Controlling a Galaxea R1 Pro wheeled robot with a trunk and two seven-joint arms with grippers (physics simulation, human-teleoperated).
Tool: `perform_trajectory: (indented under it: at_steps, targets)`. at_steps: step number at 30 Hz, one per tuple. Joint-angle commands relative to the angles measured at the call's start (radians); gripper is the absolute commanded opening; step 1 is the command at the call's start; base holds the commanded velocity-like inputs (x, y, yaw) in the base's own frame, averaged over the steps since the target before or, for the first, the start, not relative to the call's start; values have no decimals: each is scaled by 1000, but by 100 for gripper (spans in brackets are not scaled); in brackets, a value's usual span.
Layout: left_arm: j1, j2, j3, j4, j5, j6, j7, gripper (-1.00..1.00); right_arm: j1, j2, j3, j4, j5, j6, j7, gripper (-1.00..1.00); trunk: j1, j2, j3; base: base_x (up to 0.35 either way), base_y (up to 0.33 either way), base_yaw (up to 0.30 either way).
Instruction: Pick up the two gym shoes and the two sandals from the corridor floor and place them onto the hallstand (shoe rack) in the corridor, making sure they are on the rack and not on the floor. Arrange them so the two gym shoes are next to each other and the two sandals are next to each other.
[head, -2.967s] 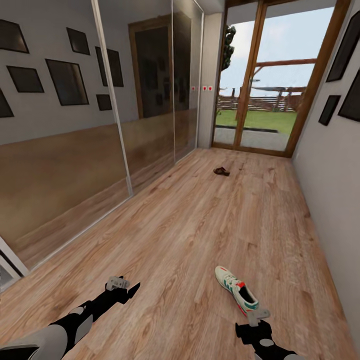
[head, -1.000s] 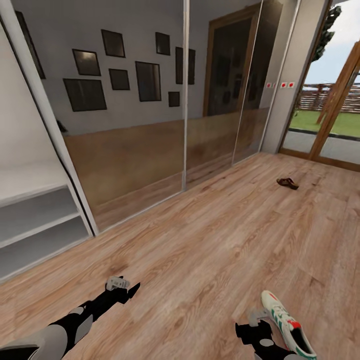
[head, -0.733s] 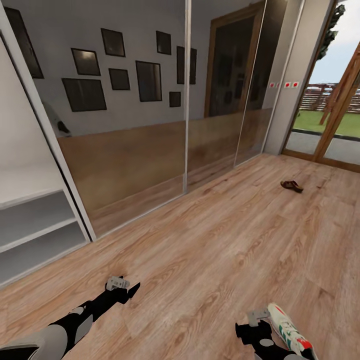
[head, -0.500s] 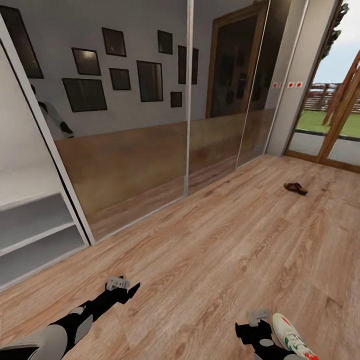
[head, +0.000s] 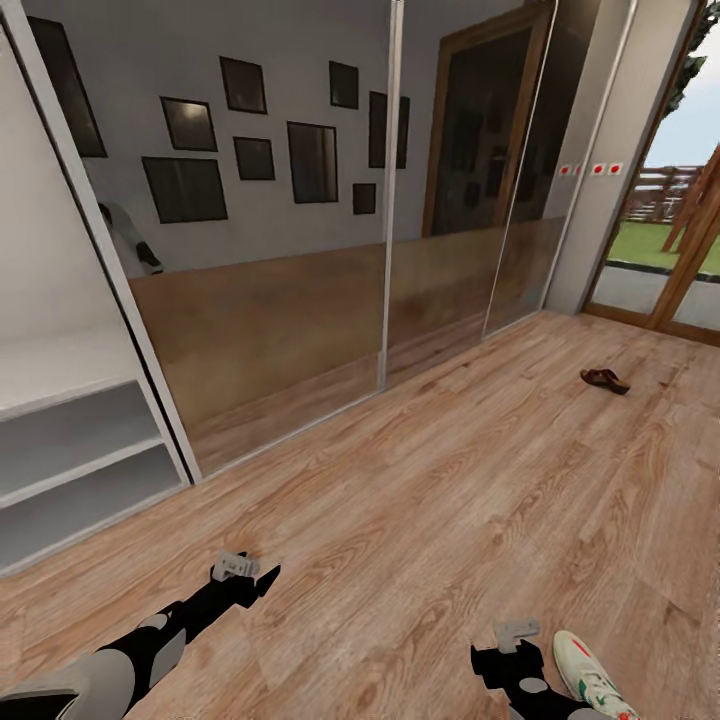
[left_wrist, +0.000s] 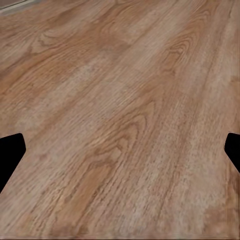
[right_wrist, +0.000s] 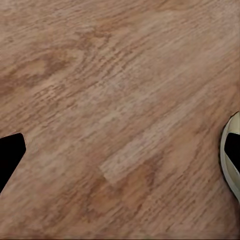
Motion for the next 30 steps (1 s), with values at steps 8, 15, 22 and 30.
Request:
perform_trajectory:
  at_steps: [8,15,22,30]
  targets:
    - [-1,0,3,1,5,1,-7,100,-2,0,7,4,3,-5,-5,100,-1,0,-1,-232,0,4]
    - [-1,0,3,1,5,0,-7,100,-2,0,7,4,3,-5,-5,100,-1,0,-1,-90,0,-63]
    - [-1,0,3,1,5,0,-7,100,-2,0,7,4,3,-5,-5,100,-1,0,-1,-19,0,-243]
    - [-1,0,3,2,5,0,-7,100,-2,0,7,4,3,-5,-5,100,-1,0,-1,-4,0,-289]
